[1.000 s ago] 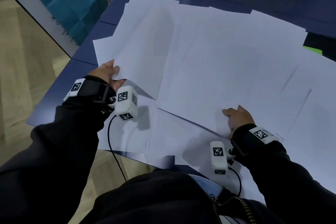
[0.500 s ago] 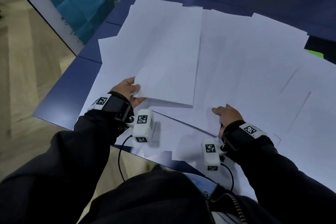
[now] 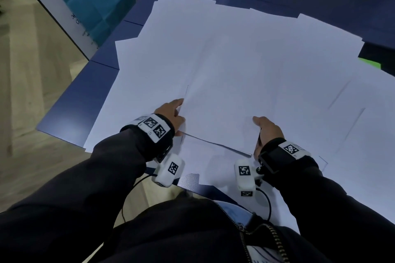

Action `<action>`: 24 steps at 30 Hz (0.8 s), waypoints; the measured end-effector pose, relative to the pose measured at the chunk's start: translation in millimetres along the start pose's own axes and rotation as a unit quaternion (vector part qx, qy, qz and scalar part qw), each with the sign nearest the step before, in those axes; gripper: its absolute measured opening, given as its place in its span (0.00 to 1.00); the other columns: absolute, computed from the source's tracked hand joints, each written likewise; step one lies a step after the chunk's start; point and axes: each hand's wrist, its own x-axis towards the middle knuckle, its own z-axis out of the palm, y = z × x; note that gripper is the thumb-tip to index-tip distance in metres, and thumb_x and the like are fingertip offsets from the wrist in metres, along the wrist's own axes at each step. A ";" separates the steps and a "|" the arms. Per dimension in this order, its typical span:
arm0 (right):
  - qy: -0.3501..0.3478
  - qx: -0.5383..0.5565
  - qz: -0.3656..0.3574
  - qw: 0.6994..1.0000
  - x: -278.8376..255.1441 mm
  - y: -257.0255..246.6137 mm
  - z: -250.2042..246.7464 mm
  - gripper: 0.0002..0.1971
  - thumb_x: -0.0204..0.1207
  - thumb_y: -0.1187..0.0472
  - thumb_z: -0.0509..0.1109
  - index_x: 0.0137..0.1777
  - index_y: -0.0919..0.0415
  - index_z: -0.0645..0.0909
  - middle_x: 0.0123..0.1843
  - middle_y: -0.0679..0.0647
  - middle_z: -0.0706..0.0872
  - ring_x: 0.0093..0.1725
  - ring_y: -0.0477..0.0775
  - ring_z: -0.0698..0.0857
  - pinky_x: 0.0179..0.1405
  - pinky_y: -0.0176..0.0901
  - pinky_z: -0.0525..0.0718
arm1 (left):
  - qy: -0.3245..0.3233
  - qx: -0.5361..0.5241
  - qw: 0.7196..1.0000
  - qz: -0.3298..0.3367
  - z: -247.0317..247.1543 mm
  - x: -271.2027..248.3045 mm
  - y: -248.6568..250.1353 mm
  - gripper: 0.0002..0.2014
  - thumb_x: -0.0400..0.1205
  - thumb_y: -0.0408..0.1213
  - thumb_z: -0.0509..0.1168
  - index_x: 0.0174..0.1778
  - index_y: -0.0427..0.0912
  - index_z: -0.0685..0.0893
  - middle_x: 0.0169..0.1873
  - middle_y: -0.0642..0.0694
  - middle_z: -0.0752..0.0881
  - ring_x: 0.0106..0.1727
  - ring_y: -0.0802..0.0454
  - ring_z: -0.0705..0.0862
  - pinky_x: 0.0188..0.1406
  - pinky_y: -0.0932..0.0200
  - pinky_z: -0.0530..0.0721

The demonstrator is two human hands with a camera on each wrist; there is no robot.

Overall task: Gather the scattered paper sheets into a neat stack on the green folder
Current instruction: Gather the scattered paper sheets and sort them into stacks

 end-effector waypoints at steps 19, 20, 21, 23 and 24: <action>-0.052 -0.055 -0.119 0.990 -1.3 9.9 -24.7 0.07 0.76 0.70 0.68 0.44 0.57 0.82 0.44 0.52 0.87 0.45 0.54 0.86 0.41 0.40 0.83 | 0.004 -0.130 0.991 0.016 -18.8 13.4 -4.1 0.26 0.81 0.49 0.63 0.76 0.48 0.70 0.55 0.45 0.83 0.51 0.50 0.81 0.52 0.58 0.81; -0.058 -0.047 -0.119 0.990 -2.6 9.7 -24.3 0.07 0.76 0.71 0.68 0.46 0.57 0.82 0.46 0.54 0.88 0.47 0.57 0.86 0.46 0.44 0.83 | -0.011 -0.107 0.994 0.030 -19.4 12.4 -1.6 0.27 0.81 0.49 0.64 0.76 0.47 0.69 0.57 0.46 0.82 0.53 0.51 0.81 0.49 0.61 0.80; -0.065 -0.039 -0.120 0.990 -3.6 10.1 -23.4 0.07 0.76 0.71 0.68 0.47 0.58 0.83 0.48 0.55 0.88 0.49 0.59 0.86 0.51 0.48 0.84 | -0.027 -0.073 0.996 0.040 -20.0 12.7 0.9 0.29 0.80 0.49 0.66 0.76 0.47 0.68 0.59 0.48 0.81 0.56 0.52 0.80 0.50 0.62 0.79; -0.077 -0.021 -0.115 0.990 -4.7 11.2 -21.3 0.08 0.76 0.72 0.67 0.49 0.59 0.83 0.48 0.56 0.89 0.51 0.60 0.87 0.55 0.53 0.83 | -0.061 -0.006 0.996 0.057 -17.6 15.9 4.6 0.30 0.75 0.48 0.69 0.73 0.45 0.71 0.60 0.49 0.82 0.61 0.49 0.81 0.56 0.56 0.79; -0.087 -0.013 -0.112 0.990 -7.1 11.1 -20.1 0.08 0.76 0.72 0.67 0.49 0.59 0.83 0.46 0.55 0.90 0.50 0.60 0.87 0.55 0.54 0.84 | -0.072 0.028 0.995 0.063 -15.2 15.3 6.4 0.30 0.74 0.48 0.70 0.71 0.42 0.73 0.61 0.47 0.83 0.62 0.46 0.81 0.61 0.53 0.78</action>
